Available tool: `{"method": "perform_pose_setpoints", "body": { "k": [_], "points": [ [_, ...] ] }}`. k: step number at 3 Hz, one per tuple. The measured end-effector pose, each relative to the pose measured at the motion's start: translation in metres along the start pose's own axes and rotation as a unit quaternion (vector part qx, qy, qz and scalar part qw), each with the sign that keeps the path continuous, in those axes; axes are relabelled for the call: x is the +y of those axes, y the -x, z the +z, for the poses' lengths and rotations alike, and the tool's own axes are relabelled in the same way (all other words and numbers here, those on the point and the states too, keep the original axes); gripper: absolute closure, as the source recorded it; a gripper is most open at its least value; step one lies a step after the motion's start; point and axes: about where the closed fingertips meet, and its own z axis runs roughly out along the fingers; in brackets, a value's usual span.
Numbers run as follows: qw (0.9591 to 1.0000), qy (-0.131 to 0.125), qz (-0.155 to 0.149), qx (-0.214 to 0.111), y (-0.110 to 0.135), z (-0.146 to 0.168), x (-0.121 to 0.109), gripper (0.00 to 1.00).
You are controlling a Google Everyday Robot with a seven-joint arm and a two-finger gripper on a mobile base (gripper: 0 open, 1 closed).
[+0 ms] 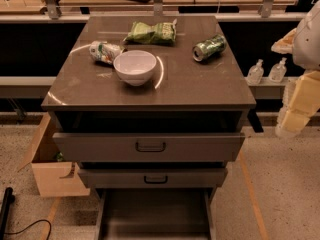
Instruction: Place green can into bottom drawer
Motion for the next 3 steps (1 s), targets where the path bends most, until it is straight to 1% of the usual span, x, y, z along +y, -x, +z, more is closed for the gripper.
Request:
{"method": "perform_pose_setpoints", "body": {
  "k": [1,2,3],
  "points": [
    [1.0,0.0,0.0,0.0,0.0,0.0,0.0,0.0],
    [0.9988,-0.02,-0.035,-0.028,0.01,-0.006,-0.029,0.0],
    [0.9928,-0.019,-0.09,-0.078,0.018,0.006,-0.08,0.0]
  ]
}}
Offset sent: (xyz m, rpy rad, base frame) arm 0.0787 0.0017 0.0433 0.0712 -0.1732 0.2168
